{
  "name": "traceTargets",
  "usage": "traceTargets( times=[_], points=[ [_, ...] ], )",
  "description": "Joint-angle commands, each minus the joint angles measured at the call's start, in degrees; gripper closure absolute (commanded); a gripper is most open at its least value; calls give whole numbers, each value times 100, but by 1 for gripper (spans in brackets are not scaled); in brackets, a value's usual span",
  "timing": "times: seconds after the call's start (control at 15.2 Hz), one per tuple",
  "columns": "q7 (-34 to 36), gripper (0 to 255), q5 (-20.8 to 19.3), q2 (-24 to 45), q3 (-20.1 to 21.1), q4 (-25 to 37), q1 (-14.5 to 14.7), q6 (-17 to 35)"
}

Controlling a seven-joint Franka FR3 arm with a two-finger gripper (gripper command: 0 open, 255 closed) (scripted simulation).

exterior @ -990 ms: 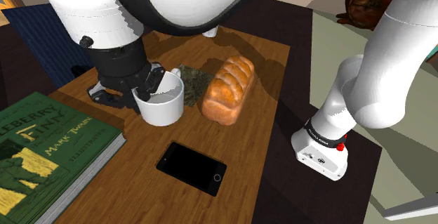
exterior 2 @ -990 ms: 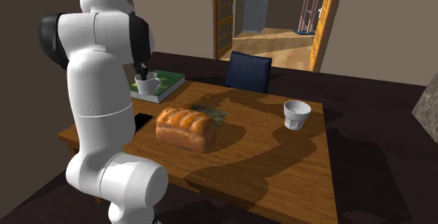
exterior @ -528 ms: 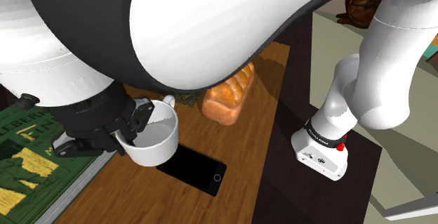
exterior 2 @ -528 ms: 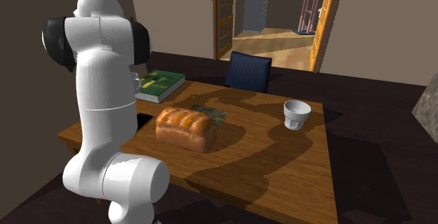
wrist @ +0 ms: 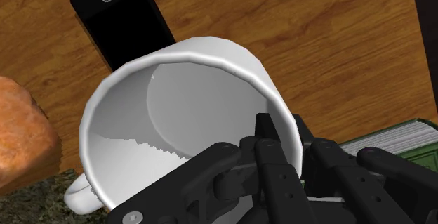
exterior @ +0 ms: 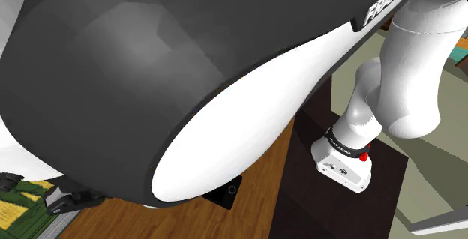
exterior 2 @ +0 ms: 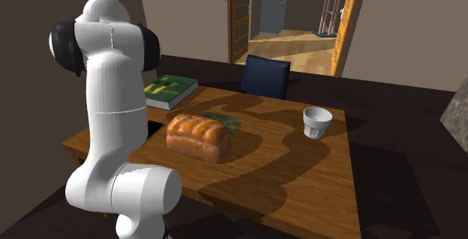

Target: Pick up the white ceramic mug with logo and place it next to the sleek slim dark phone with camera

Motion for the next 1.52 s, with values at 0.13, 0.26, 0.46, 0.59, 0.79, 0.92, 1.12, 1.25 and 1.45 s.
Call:
traceTargets(
  times=[0.13, 0.26, 0.46, 0.59, 0.79, 0.92, 1.12, 1.25, 1.45],
  points=[
    [53, 255, -55, 66, -23, -225, -2, 278],
    [80, 255, -87, 105, -37, -331, -1, 414],
    [124, 255, -141, 173, -60, -477, 5, 614],
    [155, 255, -181, 224, -77, -567, 12, 744],
    [206, 255, -247, 309, -106, -691, 25, 936],
    [241, 255, -295, 371, -128, -767, 36, 1062],
    [297, 255, -371, 471, -165, -870, 57, 1246],
    [336, 255, -426, 543, -191, -931, 73, 1366],
    [349, 255, -444, 568, -201, -951, 79, 1407]
  ],
)
